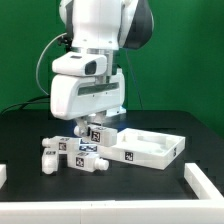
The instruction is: Assemble one leg
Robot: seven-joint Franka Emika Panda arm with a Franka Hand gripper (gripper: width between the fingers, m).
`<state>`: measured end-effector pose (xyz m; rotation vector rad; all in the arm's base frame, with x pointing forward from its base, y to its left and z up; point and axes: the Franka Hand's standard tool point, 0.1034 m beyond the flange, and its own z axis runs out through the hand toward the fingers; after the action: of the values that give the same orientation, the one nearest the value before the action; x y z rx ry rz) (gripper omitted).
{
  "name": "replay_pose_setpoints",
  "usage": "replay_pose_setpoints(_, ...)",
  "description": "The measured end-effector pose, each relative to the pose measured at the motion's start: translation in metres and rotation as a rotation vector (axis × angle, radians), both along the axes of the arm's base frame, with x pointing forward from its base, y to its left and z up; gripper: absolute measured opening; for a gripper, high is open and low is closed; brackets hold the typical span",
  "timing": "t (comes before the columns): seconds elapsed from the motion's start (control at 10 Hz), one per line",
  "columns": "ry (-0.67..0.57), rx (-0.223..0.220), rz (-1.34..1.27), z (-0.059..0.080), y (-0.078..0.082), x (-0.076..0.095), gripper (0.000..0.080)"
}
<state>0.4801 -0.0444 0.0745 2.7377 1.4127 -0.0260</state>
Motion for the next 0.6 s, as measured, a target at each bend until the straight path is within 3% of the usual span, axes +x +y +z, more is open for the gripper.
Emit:
replay_pose_setpoints(0.4,0.006,0.000,-0.005,-0.002,-0.003,-0.002,0.0287)
replay_pose_setpoints(0.5,-0.022,0.007,-0.058,0.005,-0.023,-0.015,0.0287)
replay_pose_setpoints(0.6,-0.026,0.007,-0.130,0.008,-0.054,-0.037,0.0287)
